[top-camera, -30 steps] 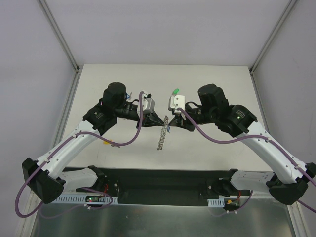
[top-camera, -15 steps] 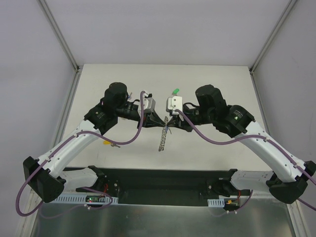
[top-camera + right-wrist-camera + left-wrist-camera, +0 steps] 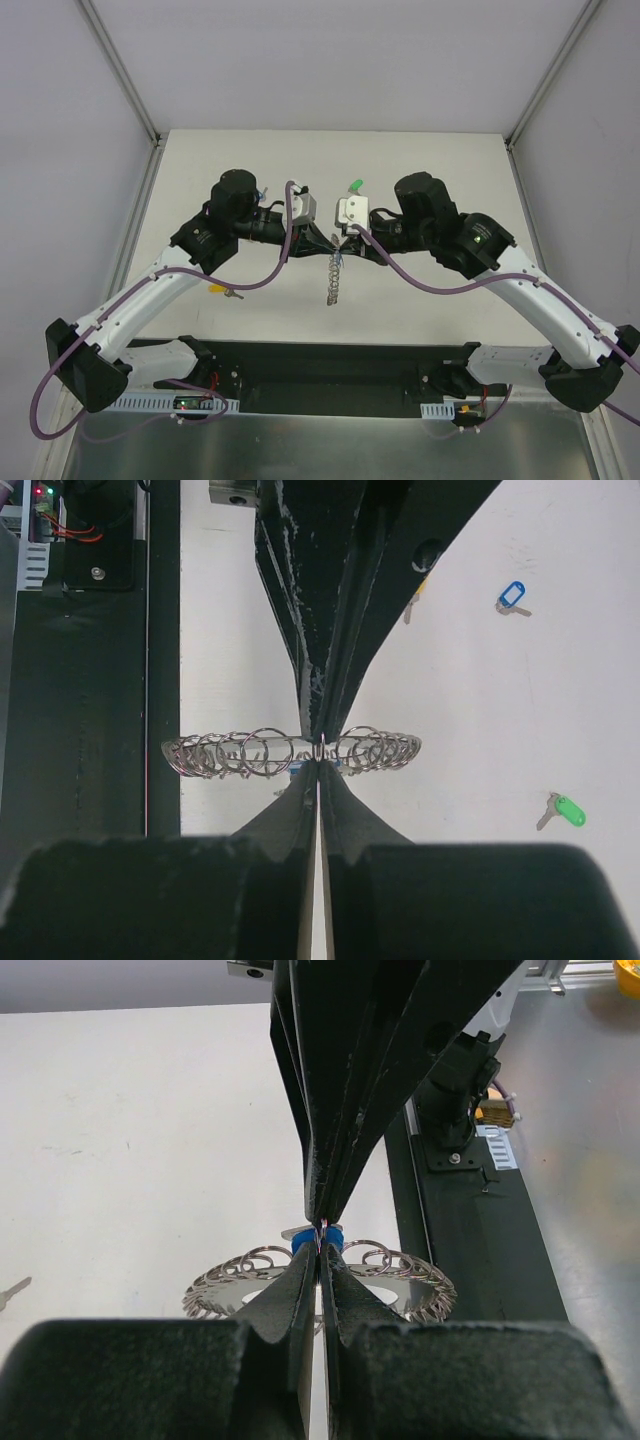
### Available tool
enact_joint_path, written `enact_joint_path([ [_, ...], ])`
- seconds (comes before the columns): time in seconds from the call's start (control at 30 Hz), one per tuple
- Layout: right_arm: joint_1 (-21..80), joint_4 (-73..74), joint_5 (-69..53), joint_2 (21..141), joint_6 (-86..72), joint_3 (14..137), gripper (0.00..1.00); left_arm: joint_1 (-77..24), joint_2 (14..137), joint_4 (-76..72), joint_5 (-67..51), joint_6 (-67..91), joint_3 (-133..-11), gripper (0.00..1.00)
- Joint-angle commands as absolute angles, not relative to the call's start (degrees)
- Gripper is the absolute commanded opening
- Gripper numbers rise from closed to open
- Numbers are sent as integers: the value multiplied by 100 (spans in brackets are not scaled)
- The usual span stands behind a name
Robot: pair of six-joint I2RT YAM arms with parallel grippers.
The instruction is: Put the keys on the keyring
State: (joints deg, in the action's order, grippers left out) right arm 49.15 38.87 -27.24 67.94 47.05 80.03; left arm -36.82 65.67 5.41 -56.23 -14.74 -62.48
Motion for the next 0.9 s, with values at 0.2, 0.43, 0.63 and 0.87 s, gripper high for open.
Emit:
enact_joint_path([
  [0.2,4975,3929,-2663,6785,4790,8104,6,-3718,6223,123,-5519,-1336,-6109,0],
  [0.43,4983,3911,-2672,6794,4772,8095,8,-3718,6153,70,-5458,-1327,-6047,0],
  [0.63,4975,3929,-2804,6829,4781,8095,3,-3718,6126,-183,-5274,-1134,-6038,0],
  [0.87,4983,3981,-2848,6864,4816,8121,1,-3718,6179,-369,-5203,-844,-6021,0],
])
